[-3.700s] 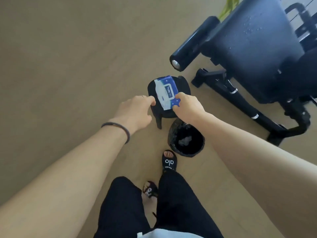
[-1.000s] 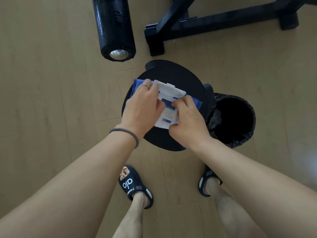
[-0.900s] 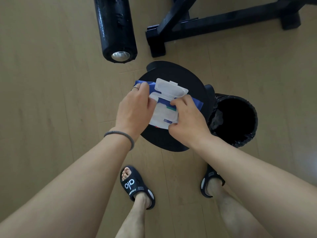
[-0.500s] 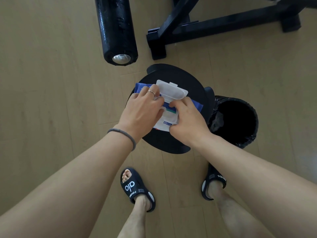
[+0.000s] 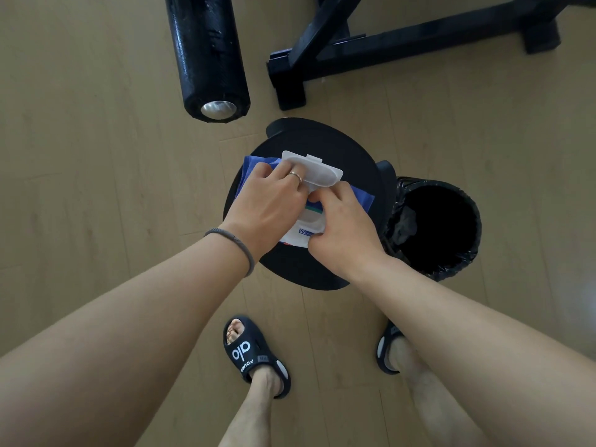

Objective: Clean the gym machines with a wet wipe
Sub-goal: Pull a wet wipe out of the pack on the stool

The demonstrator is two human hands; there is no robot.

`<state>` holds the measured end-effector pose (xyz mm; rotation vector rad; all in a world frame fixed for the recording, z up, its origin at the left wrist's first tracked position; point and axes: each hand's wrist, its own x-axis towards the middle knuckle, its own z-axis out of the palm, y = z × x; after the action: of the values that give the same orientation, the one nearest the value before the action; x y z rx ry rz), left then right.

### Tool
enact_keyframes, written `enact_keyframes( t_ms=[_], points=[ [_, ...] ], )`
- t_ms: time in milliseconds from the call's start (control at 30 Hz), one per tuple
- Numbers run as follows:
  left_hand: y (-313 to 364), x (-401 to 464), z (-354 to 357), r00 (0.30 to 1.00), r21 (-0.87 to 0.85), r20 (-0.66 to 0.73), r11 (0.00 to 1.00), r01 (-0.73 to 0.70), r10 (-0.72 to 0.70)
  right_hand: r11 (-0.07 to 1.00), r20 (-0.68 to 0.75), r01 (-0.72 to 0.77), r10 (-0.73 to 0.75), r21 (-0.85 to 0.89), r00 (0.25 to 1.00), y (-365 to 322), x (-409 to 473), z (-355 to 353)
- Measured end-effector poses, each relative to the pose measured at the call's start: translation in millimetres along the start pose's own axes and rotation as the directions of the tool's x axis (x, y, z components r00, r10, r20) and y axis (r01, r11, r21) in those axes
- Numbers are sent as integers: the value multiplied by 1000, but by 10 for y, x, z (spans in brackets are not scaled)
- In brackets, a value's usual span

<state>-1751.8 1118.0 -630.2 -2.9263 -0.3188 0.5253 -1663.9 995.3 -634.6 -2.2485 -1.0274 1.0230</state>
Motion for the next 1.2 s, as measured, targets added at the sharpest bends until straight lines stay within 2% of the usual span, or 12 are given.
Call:
enact_keyframes(
  t_ms=[100, 200, 333, 433, 667, 767, 900, 1067, 1100, 1133, 1167, 1200],
  points=[
    [-24, 9, 15, 991, 119, 19, 984, -134, 133, 1000, 7, 9, -9, -9, 1000, 10, 4, -4],
    [-74, 15, 17, 987, 136, 17, 977, -163, 162, 1000, 9, 15, -15, -9, 1000, 18, 2, -2],
    [-117, -3, 25, 995, -166, -82, 984, -72, 59, 1000, 2, -5, 5, -8, 1000, 23, -2, -6],
    [-109, -45, 23, 984, -305, -180, 950, -64, 9, 999, -20, -40, 40, -12, 999, 11, -4, -17],
    [-107, -123, -87, 993, -614, -61, 788, 43, -102, 994, 6, 28, -27, -103, 1000, 1, -63, -5],
    [-118, -186, -73, 985, -668, -107, 743, 31, -137, 993, 16, 29, -27, -111, 999, 9, -72, -4],
    [-95, -137, -31, 994, -585, -54, 810, 45, -94, 995, 18, 17, -16, -97, 1000, -12, -63, 1],
    [-150, -59, -36, 998, -617, 3, 785, 45, -55, 996, 23, 8, -6, -94, 1000, -11, -46, -1],
    [-151, -65, -57, 997, -656, 17, 751, 72, -80, 996, 23, 4, -1, -92, 1000, -12, -44, 1],
    [-156, -64, -84, 989, -731, 39, 671, 124, -141, 996, 26, 0, 3, -92, 1000, -13, -45, 3],
    [-163, -66, -143, 969, -827, 91, 524, 203, -231, 996, 29, -2, 5, -92, 1000, -12, -47, 7],
    [-185, -74, -214, 930, -914, 182, 293, 280, -321, 996, 32, -4, 7, -93, 999, -11, -53, 12]
  ],
)
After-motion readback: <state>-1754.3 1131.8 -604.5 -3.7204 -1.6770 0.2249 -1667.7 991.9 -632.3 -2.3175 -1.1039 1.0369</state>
